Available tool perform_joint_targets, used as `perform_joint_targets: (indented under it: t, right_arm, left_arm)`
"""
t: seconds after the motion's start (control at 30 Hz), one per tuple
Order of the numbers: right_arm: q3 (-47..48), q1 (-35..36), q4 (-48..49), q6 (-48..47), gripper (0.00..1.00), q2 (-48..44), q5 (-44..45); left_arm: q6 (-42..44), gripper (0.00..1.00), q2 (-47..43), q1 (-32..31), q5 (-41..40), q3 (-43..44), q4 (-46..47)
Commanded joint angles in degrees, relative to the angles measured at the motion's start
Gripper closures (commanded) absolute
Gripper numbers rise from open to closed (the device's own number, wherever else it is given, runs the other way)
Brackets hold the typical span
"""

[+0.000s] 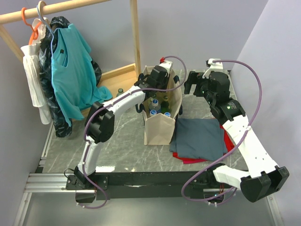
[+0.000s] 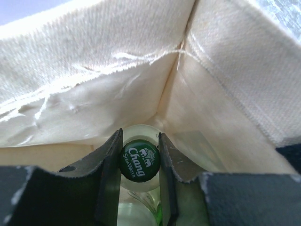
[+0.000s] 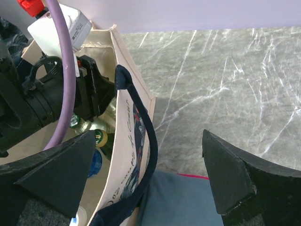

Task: Take the beverage out of the canvas bag
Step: Take out the drink from the canvas bag.

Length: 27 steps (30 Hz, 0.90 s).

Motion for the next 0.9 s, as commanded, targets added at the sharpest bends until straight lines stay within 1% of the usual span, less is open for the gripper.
perform_joint_targets:
  t: [0.0, 0.47, 0.87]
  right_arm:
    - [2.67, 0.16, 1.84, -0.57, 0.0, 0.0, 0.36]
    - [2.76, 0.16, 1.67, -0.74, 0.0, 0.53, 0.8]
    - [2.94, 0.07, 1.4, -0.65, 0.0, 0.53, 0.54]
  left_arm:
    - [1.82, 0.99, -5.77, -0.23, -1.57, 5.52, 6.74]
    - [2.87, 0.99, -7.7, -0.14, -2.54, 6.49, 7.18]
    - [2.87, 0.99, -11.39, -0.23, -3.15, 6.05, 7.44]
